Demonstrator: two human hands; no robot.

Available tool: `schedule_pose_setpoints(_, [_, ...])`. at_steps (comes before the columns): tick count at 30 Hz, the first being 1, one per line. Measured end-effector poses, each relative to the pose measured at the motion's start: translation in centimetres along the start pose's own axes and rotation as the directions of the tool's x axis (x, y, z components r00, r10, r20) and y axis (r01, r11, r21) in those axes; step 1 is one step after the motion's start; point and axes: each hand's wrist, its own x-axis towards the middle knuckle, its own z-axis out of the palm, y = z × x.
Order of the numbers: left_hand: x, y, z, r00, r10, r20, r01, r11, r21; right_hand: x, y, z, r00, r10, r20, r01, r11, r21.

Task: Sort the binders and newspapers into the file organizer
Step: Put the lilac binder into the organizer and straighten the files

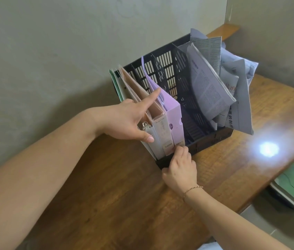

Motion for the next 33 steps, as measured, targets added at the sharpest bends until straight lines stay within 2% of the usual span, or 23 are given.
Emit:
schedule_pose_setpoints(4, [0.2, 0.1, 0.6, 0.988, 0.06, -0.145, -0.033, 0.983, 0.182, 0.0, -0.1, -0.1, 1.0, -0.029, -0.005, 0.028, 0.999, -0.017])
schedule_pose_setpoints(11, [0.6, -0.5, 0.6, 0.985, 0.048, -0.168, -0.036, 0.996, 0.077, 0.0, -0.6, 0.0, 0.999, -0.011, -0.032, 0.011, 1.0, -0.012])
schedule_pose_setpoints(15, [0.2, -0.1, 0.3, 0.987, 0.06, -0.152, -0.043, 0.993, 0.108, 0.1, -0.5, -0.1, 1.0, -0.015, -0.018, 0.015, 1.0, -0.024])
schedule_pose_setpoints(20, [-0.2, 0.1, 0.1, 0.97, 0.083, -0.226, -0.049, 0.987, 0.153, 0.1, -0.6, -0.1, 1.0, -0.01, -0.016, 0.01, 0.999, -0.036])
schedule_pose_setpoints(24, [-0.2, -0.4, 0.3, 0.978, 0.084, -0.19, -0.075, 0.996, 0.057, 0.2, -0.8, -0.1, 1.0, 0.0, -0.03, -0.001, 0.999, -0.053])
schedule_pose_setpoints(30, [0.2, -0.8, 0.0, 0.976, 0.049, -0.213, -0.084, 0.984, -0.157, 0.2, -1.3, 0.1, 0.998, 0.004, -0.059, -0.009, 0.996, -0.086])
schedule_pose_setpoints(33, [0.3, -0.9, 0.1, 0.98, 0.022, -0.196, -0.055, 0.985, -0.162, 0.2, -1.3, 0.1, 0.999, 0.014, -0.05, -0.018, 0.997, -0.081])
